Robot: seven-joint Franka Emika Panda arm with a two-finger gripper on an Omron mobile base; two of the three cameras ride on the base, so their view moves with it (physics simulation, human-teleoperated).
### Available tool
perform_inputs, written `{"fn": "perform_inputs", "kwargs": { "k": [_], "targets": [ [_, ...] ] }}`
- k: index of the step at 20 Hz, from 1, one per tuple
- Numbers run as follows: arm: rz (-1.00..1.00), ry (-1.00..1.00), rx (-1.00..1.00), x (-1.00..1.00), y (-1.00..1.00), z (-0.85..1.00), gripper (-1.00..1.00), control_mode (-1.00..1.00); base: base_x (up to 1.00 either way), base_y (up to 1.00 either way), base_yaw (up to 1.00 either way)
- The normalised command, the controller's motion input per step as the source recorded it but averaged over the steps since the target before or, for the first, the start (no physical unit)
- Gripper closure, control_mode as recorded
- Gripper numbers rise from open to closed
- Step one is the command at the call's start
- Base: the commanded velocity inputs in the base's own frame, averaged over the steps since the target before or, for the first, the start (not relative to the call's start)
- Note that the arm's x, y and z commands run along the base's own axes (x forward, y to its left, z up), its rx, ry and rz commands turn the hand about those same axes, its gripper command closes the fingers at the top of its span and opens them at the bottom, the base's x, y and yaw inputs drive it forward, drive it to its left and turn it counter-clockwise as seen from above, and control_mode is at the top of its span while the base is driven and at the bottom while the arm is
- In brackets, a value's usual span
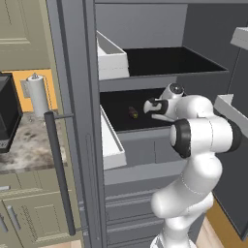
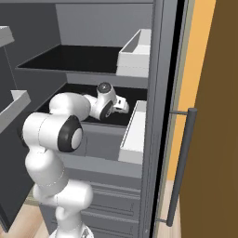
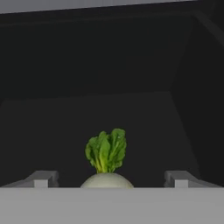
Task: Move the radish and eggplant from the second highest shelf to the top shelf to make space. Then, place the pitcher from the counter on the cleared second highest shelf.
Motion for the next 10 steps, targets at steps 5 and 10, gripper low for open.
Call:
{"fn": "perform_inputs", "kwargs": {
  "k": [5,10],
  "targets": [
    [0.00,0.00,-0.01,-0.11,0.02,-0.45,1.00,-1.00,0.00,0.00,0.00],
    [0.00,0.00,-0.03,-0.33,0.14,-0.52,1.00,-1.00,0.00,0.00,0.00]
  ]
}}
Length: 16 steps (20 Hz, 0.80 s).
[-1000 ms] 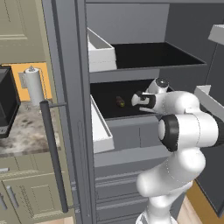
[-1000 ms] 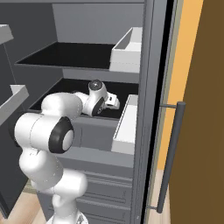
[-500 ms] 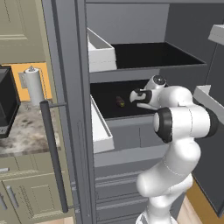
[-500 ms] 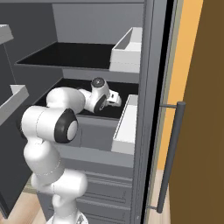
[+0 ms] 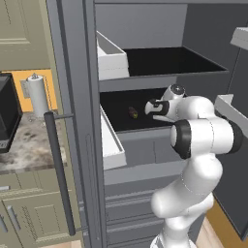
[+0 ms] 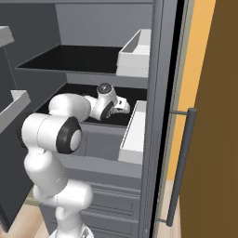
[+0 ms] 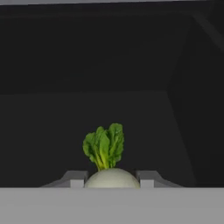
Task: Move the radish and eggplant from the second highest shelf to the top shelf to make space. Then, place the pitcher from the counter on the cleared second highest shelf.
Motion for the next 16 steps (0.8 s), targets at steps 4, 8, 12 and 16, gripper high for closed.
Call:
{"fn": "perform_inputs", "kwargs": {
  "k": [4,8,12,16],
  "targets": [
    [0.00,-0.12,-0.01,-0.72,0.27,-0.42,1.00,-1.00,0.00,0.00,0.00],
    [0.03,-0.05,0.00,-1.00,0.21,-0.03,1.00,-1.00,0.00,0.00,0.00],
    [0.01,0.00,0.00,-1.00,0.15,0.35,1.00,-1.00,0.00,0.00,0.00],
    [0.00,0.00,0.00,-0.88,0.07,0.96,1.00,-1.00,0.00,0.00,0.00]
  ]
}}
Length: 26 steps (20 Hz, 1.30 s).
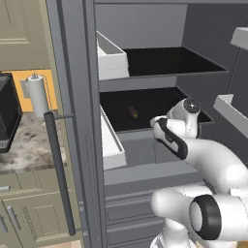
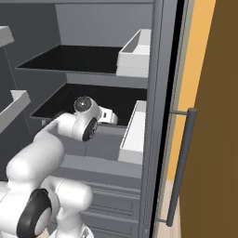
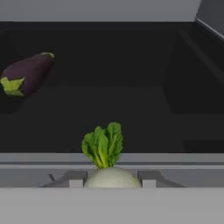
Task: Move the radish and eggplant from the second highest shelf to the top shelf to make space. Then, place the pitcher from the counter on the cleared second highest shelf.
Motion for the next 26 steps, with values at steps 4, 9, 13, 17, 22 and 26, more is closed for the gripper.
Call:
{"fn": "perform_inputs", "kwargs": {
  "k": [4,9,13,17,22,26],
  "targets": [
    [0.00,0.00,0.00,-0.80,0.00,1.00,1.00,-1.00,0.00,0.00,0.00],
    [0.00,0.00,-0.01,-0.66,0.00,1.00,1.00,-1.00,0.00,0.00,0.00],
    [0.00,-0.11,0.00,-0.25,0.01,1.00,1.00,-1.00,0.00,0.00,0.00],
    [0.00,-0.19,0.00,-0.07,0.00,1.00,1.00,-1.00,0.00,0.00,0.00],
    [0.00,-0.12,0.00,0.00,0.00,1.00,1.00,-1.00,0.00,0.00,0.00],
    [0.00,-0.03,0.00,0.17,0.00,0.85,1.00,-1.00,0.00,0.00,0.00]
  ]
}}
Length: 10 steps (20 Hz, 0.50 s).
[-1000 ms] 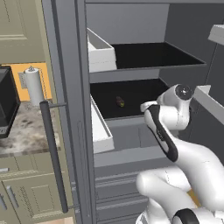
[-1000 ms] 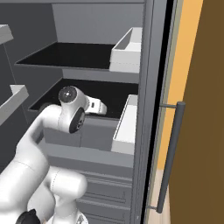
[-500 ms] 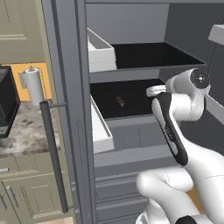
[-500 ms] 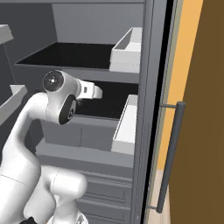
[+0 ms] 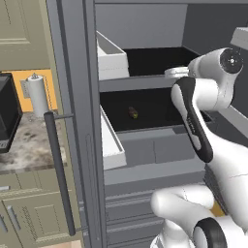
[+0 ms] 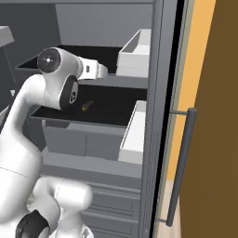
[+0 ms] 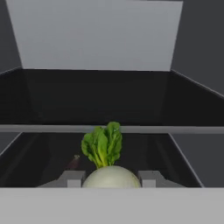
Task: Move the radish and eggplant from the second highest shelf to the top shelf to make space. Then, place the pitcher from the counter on the cleared second highest shelf.
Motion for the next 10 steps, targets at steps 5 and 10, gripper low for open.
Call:
{"fn": "perform_inputs", "kwargs": {
  "k": [5,10],
  "targets": [
    [0.00,0.06,0.00,0.51,-0.03,0.50,1.00,-1.00,0.00,0.00,0.00],
    [0.00,0.15,0.00,0.79,-0.13,-0.06,1.00,-1.00,0.00,0.00,0.00]
  ]
}}
